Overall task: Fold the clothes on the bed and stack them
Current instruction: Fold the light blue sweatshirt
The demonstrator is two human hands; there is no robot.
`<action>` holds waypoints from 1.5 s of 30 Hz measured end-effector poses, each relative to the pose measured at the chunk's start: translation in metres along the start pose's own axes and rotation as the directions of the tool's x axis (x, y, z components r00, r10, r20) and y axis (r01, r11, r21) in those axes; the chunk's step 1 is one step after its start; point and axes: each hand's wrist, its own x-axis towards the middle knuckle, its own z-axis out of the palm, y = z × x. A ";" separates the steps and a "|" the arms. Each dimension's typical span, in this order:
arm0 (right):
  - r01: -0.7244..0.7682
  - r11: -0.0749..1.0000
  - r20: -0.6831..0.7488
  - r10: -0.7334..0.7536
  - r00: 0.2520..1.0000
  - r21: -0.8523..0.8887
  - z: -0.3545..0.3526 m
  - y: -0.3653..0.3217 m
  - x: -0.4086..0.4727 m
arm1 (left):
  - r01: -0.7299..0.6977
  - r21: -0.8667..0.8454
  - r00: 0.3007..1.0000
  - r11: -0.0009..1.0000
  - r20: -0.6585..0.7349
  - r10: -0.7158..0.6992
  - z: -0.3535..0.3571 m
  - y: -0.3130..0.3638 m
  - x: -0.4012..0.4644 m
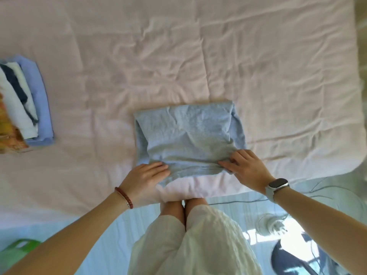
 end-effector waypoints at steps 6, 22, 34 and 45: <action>-0.138 0.982 0.430 0.182 0.884 -0.132 0.018 -0.014 -0.022 | 0.095 0.139 0.926 0.986 0.350 -0.139 0.034 -0.005 -0.011; -0.875 0.103 0.282 0.923 0.260 0.472 -0.011 0.027 0.128 | 0.734 -0.654 0.167 0.182 -0.085 -0.982 -0.017 -0.054 0.115; -0.858 0.209 0.200 0.921 0.333 0.469 0.007 -0.001 0.063 | 0.696 -0.697 0.150 0.172 -0.094 -0.984 -0.004 -0.020 0.084; -0.813 -0.239 0.458 0.888 0.038 0.531 0.021 -0.045 0.004 | 0.745 -0.624 0.126 -0.235 0.478 -0.869 0.046 0.026 0.020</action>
